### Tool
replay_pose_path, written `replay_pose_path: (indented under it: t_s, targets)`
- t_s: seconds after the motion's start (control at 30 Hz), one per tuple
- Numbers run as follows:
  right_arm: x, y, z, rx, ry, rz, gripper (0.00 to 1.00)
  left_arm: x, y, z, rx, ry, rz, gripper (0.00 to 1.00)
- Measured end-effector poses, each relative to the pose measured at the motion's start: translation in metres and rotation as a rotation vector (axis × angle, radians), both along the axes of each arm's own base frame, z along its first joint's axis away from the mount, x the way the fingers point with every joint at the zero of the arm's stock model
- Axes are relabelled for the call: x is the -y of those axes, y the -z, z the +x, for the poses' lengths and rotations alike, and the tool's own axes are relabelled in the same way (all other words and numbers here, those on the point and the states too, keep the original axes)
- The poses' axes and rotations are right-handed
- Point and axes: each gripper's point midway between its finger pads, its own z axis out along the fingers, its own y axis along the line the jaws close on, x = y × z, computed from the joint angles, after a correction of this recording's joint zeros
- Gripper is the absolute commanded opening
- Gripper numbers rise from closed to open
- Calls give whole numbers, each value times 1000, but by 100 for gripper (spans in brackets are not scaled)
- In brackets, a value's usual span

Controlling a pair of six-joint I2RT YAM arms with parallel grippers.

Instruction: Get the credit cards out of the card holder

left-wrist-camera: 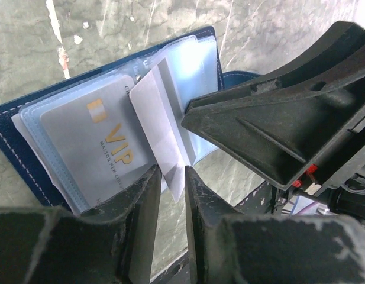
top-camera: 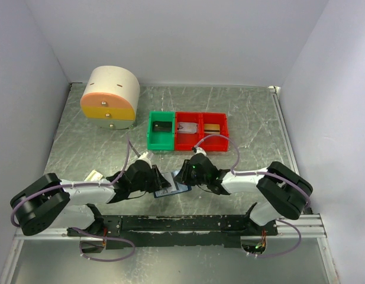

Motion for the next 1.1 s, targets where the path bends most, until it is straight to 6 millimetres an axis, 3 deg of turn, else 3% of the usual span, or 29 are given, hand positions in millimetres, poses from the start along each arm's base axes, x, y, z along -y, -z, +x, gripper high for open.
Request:
replay_pose_path:
  t_s: [0.17, 0.37, 0.63, 0.77, 0.97, 1.1]
  targets:
    - [0, 0, 0, 1, 8, 16, 25, 5, -2, 3, -3, -20, -41, 28]
    - [1, -1, -1, -1, 9, 16, 26, 8, -2, 4, -18, -43, -75, 7]
    - [15, -11, -7, 18, -16, -31, 36, -3, -11, 2, 10, -45, -48, 7]
    - [19, -34, -3, 89, -21, -26, 43, -13, -15, 0, 41, -41, -13, 7]
    - [17, -82, 18, 241, 20, 24, 68, -33, -14, -5, 65, -37, 71, 7]
    - [25, -102, 40, 344, 97, -2, 69, -42, -25, -4, 109, -46, 89, 7]
